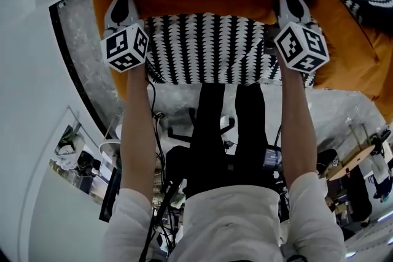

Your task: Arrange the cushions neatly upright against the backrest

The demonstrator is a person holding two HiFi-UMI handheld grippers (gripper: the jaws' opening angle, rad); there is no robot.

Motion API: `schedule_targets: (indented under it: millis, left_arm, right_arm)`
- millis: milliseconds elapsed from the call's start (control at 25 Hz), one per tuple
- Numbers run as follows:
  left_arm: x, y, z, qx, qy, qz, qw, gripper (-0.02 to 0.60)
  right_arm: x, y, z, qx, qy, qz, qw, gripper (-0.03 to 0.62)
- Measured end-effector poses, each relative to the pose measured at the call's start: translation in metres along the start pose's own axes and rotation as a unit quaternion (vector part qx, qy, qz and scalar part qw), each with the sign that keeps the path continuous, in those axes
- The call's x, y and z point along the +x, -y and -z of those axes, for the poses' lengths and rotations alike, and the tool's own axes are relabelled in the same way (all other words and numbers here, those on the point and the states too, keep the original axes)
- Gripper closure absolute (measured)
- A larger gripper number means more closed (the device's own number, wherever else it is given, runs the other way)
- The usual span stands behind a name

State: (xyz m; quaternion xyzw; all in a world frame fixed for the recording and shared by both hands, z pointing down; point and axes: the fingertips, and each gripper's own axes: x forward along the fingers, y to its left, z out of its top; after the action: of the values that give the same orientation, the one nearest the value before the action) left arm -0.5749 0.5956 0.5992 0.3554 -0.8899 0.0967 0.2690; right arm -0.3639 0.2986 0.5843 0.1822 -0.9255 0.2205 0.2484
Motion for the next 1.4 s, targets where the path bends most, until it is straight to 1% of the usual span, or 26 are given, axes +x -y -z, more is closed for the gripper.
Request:
schedule_targets:
  millis: [120,240,360,440,520,640,840,920,960,1080,1160,1240,1280,1400]
  left_arm:
    - [0.007,0.001,0.010,-0.001,-0.017,0.008,0.9998,0.566]
    - [0.022,0.004,0.022,-0.009,-0.044,0.018,0.9988,0.563]
    - [0.028,0.002,0.031,0.006,-0.058,0.014,0.9982,0.560]
    - [0.031,0.002,0.038,0.006,-0.067,0.012,0.9977,0.558]
    - [0.034,0.003,0.041,0.005,-0.072,0.015,0.9973,0.554]
    - [0.036,0.002,0.042,0.014,-0.073,0.017,0.9971,0.536]
    - [0.028,0.004,0.050,0.026,-0.071,-0.010,0.9971,0.514]
    - [0.023,0.002,0.052,0.028,-0.075,-0.021,0.9966,0.486]
    - [0.020,0.000,0.053,0.026,-0.078,-0.027,0.9963,0.460]
    - [0.007,-0.004,0.055,0.021,-0.086,-0.039,0.9953,0.350]
    - [-0.002,-0.002,0.057,0.022,-0.093,-0.036,0.9948,0.330]
    - [-0.009,0.001,0.061,0.021,-0.098,-0.032,0.9945,0.327]
    - [-0.012,0.003,0.062,0.020,-0.099,-0.030,0.9944,0.327]
    - [-0.021,0.010,0.060,0.018,-0.100,-0.025,0.9945,0.327]
  right_arm:
    - [0.003,0.003,0.004,-0.005,-0.010,0.003,1.000,0.568]
    - [0.010,0.009,0.009,-0.010,-0.022,0.008,1.000,0.568]
    - [0.013,0.010,0.019,-0.017,-0.040,0.009,0.999,0.566]
    - [0.017,0.013,0.025,-0.020,-0.052,0.010,0.998,0.563]
    - [0.020,0.015,0.028,-0.025,-0.057,0.012,0.998,0.561]
    - [0.025,0.016,0.029,-0.032,-0.062,0.018,0.997,0.557]
    - [0.019,0.021,0.036,-0.037,-0.075,0.039,0.996,0.546]
    - [0.015,0.020,0.036,-0.042,-0.079,0.038,0.995,0.534]
    - [0.012,0.019,0.035,-0.045,-0.082,0.035,0.995,0.526]
    - [0.002,0.015,0.034,-0.041,-0.096,0.024,0.994,0.514]
    - [-0.001,0.013,0.035,-0.038,-0.104,0.016,0.994,0.490]
    - [-0.001,0.009,0.037,-0.034,-0.113,0.005,0.993,0.389]
    - [-0.002,0.007,0.039,-0.032,-0.117,0.002,0.993,0.373]
    - [-0.004,0.004,0.044,-0.035,-0.126,0.003,0.991,0.370]
